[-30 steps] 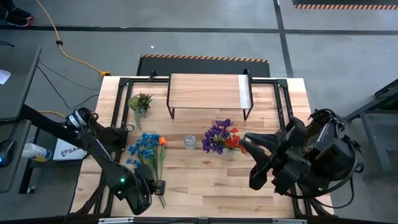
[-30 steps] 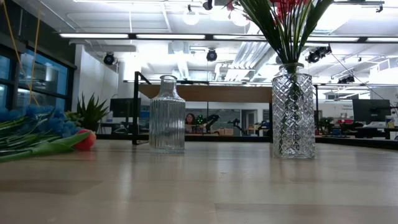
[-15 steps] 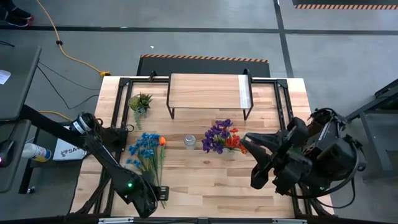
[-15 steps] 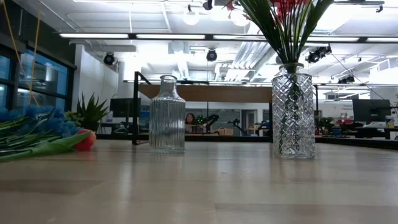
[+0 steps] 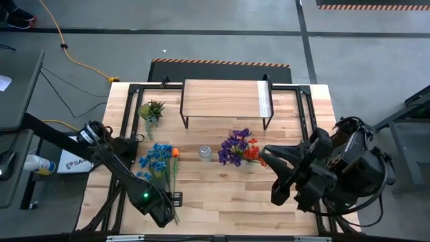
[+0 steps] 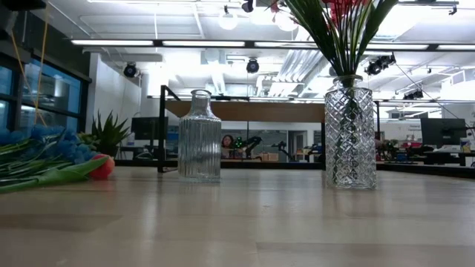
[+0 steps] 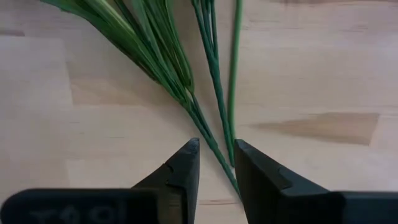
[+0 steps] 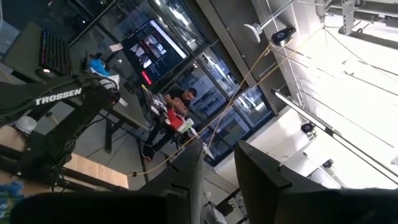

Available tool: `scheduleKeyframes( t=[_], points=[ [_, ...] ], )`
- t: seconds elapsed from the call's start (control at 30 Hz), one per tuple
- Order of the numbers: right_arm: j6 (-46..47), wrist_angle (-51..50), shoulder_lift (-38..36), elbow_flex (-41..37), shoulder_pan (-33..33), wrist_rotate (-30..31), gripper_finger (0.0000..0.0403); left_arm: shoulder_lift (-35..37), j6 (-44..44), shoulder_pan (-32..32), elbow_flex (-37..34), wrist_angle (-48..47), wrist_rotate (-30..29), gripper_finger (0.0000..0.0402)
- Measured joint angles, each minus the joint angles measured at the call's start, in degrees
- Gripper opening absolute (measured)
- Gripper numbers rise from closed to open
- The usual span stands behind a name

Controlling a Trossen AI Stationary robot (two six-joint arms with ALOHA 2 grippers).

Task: Pick and place flowers into a vace then onto a shelf
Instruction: Put the left blue flowers into the left transparent flower vase

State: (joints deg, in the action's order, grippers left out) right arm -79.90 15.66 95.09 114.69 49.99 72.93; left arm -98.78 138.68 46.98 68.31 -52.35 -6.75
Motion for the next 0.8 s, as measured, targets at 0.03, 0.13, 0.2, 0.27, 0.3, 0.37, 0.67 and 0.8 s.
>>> scheduleKeyframes(
  t=[0.03, 0.13, 0.2, 0.27, 0.3, 0.37, 0.67, 0.8],
  points=[
    [0.00, -0.02, 0.00, 0.00, 0.17, 0.00, 0.0083, 0.00, -0.14, -0.27, 0.00, -0.10, -0.03, 0.0132],
    [-0.02, -0.02, 0.00, 0.00, 0.74, 0.00, 0.0083, 0.00, -0.27, -0.97, 0.00, -2.43, 0.16, 0.0131],
    [-0.02, -0.02, 0.00, 0.00, 1.16, 0.00, 0.0083, 0.00, -0.25, -1.01, -0.02, -4.18, 1.33, 0.0131],
    [-0.02, -0.02, 0.00, 0.00, 1.54, -0.01, 0.0083, 0.00, -0.23, -0.88, -0.02, -4.78, 2.36, 0.0131],
    [-0.03, -0.02, 0.00, 0.00, 1.76, -0.04, 0.0083, 0.00, -0.24, -0.85, -0.02, -5.00, 2.72, 0.0131],
    [-0.04, -0.02, 0.00, 0.00, 2.09, -0.04, 0.0083, -0.15, -0.23, -0.86, -0.02, -5.09, 3.24, 0.0131],
    [-0.07, -0.02, 0.00, 0.00, 2.30, -0.13, 0.0083, -3.78, -0.06, -1.31, -2.00, 1.36, 4.50, 0.0131],
    [-0.07, -0.02, 0.00, 0.00, 2.30, -0.28, 0.0083, -5.13, -0.01, -2.15, -2.23, 3.00, 4.16, 0.0131]
  ],
)
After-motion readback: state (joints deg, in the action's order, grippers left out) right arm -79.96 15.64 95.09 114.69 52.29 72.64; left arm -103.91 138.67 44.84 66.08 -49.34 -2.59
